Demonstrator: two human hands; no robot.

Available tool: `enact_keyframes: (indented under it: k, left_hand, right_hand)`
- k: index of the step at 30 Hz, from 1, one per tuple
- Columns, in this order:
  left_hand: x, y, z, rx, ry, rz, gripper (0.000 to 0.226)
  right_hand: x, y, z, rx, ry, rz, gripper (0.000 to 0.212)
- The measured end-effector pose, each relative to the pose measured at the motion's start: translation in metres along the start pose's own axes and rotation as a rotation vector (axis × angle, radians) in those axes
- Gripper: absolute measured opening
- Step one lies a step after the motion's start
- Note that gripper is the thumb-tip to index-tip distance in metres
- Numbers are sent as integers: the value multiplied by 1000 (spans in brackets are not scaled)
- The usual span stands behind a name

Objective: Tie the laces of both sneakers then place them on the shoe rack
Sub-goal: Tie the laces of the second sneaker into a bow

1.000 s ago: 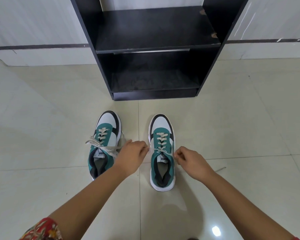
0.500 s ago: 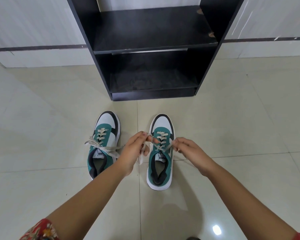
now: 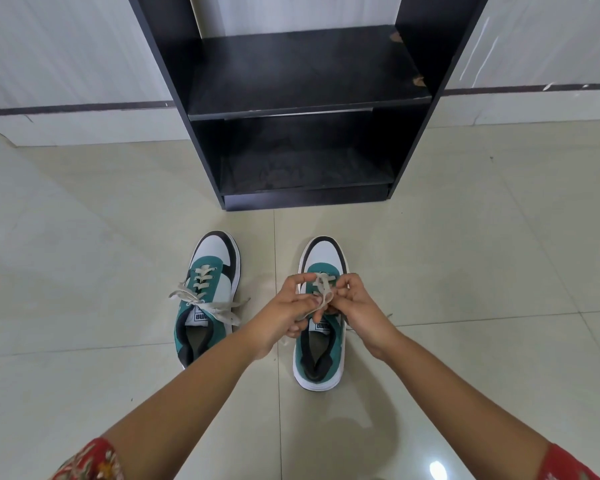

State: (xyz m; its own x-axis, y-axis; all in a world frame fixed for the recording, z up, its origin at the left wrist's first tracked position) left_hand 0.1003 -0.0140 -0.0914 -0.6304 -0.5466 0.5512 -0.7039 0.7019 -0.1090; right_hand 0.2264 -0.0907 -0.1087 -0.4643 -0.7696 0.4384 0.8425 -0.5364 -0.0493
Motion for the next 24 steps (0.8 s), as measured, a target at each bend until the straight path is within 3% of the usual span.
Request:
enact_keyframes:
  k: [6,10,13,18,24]
  left_hand:
    - [-6,1,1,50,17,-68,19]
    - [-10,2,0,-25,-11,-164,11]
    - [-10,0,-1,-110,-79,-238,11]
    - [-10,3,2,-337,-300,-366,13]
    - [1,5,-5,-958,-757,-495,14]
  right_hand:
    - [4,-2,9,119,82,226,15]
    - [9,-2,10,87,108,210,6]
    - [9,-1,11,47,121,132,12]
    - [-2,4,4,65,54,-52,13]
    - [-8,2,9,68,-38,15,20]
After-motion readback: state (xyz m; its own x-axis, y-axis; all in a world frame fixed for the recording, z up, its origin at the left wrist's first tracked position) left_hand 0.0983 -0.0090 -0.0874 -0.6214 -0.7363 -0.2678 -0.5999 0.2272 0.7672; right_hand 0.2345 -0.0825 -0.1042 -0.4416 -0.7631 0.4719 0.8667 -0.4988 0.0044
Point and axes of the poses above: each hand's wrist, its own x-axis away from the middle knuckle, its own y-axis out of the back of the hand, z = x × y, the point moved 2 cm from there along -x, towards the middle knuckle, and after that the axes turned 11 degrees about -z, right-handed, at the moved point
